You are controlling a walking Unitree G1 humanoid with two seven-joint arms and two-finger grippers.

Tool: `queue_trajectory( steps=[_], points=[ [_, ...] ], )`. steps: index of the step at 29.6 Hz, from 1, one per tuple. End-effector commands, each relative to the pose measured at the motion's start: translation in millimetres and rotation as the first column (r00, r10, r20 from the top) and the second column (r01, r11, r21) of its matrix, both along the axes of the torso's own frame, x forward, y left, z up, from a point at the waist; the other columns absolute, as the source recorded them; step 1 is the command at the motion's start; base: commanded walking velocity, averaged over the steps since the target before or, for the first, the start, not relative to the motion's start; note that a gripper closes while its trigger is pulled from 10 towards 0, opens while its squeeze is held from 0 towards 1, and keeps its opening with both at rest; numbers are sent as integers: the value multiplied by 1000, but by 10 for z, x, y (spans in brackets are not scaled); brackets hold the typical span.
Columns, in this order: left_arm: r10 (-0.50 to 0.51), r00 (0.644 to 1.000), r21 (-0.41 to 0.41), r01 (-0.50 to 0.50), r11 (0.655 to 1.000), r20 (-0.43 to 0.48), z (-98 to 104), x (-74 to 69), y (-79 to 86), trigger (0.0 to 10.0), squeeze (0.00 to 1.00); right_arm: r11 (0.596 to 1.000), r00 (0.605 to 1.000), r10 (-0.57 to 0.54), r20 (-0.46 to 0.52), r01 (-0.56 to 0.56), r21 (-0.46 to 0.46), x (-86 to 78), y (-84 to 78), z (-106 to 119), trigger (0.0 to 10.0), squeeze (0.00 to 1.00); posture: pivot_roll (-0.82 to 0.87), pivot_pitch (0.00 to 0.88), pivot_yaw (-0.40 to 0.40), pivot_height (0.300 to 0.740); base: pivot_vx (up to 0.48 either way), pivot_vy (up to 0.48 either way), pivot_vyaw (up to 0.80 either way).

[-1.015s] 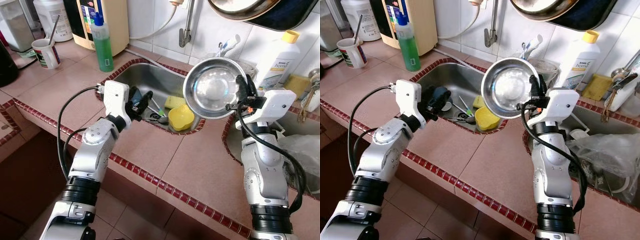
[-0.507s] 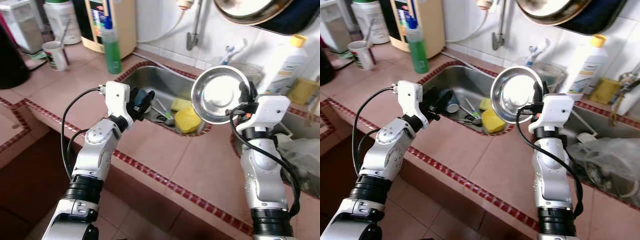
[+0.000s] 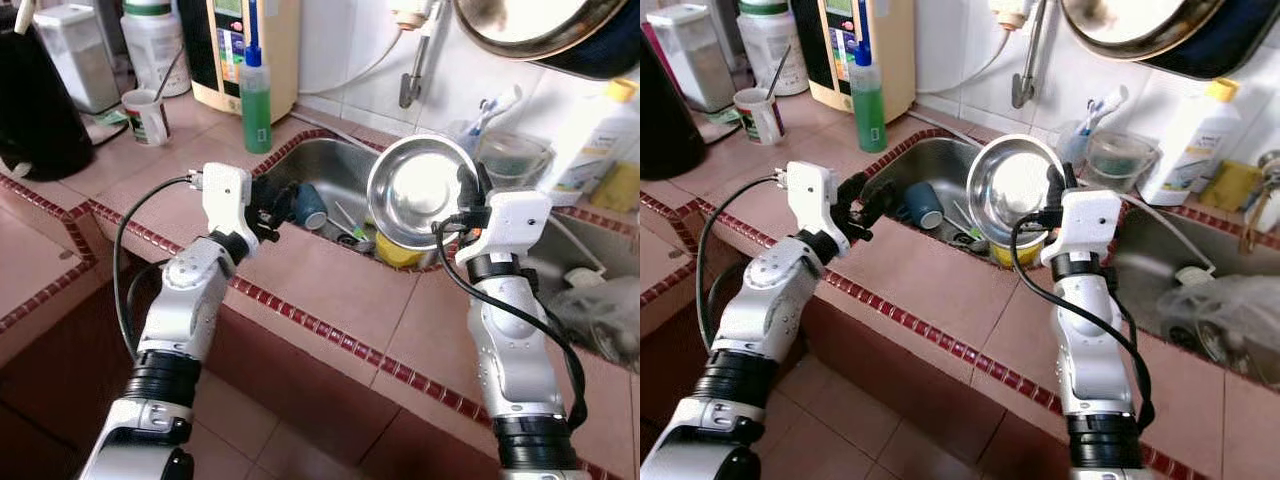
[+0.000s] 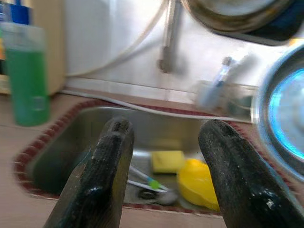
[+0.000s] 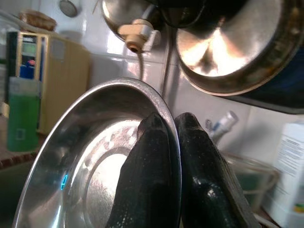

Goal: Kitchen organization

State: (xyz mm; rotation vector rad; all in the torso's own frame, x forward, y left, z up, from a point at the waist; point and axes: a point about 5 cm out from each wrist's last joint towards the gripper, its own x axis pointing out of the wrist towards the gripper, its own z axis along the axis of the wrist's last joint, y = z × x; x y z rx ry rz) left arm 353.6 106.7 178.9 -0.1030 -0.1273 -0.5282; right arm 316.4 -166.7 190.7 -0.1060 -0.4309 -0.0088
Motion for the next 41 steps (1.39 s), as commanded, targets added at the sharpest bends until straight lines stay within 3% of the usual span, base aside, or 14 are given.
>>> queue_trajectory(
  steps=[1,15,22,41],
  points=[
    [16,1000,18,-16,1000,19,52,17,67,10000,0,1000,1000,7,14,-7,4,6,39,34,10000,0,88,0,-32,740,0,368,-650],
    [8,1000,36,-9,999,23,55,7,70,10000,0,1000,1000,-10,4,10,-3,15,17,26,10000,0,86,11,-28,740,0,328,-798],
    [7,1000,57,-9,998,30,50,7,66,10000,0,1000,1000,-23,10,23,14,12,-7,28,10000,0,84,16,-27,740,0,0,-772],
    [-20,999,68,17,998,41,62,-6,58,10000,0,1000,1000,-19,10,18,9,25,12,32,10000,0,87,15,-25,740,13,0,0]
  ],
)
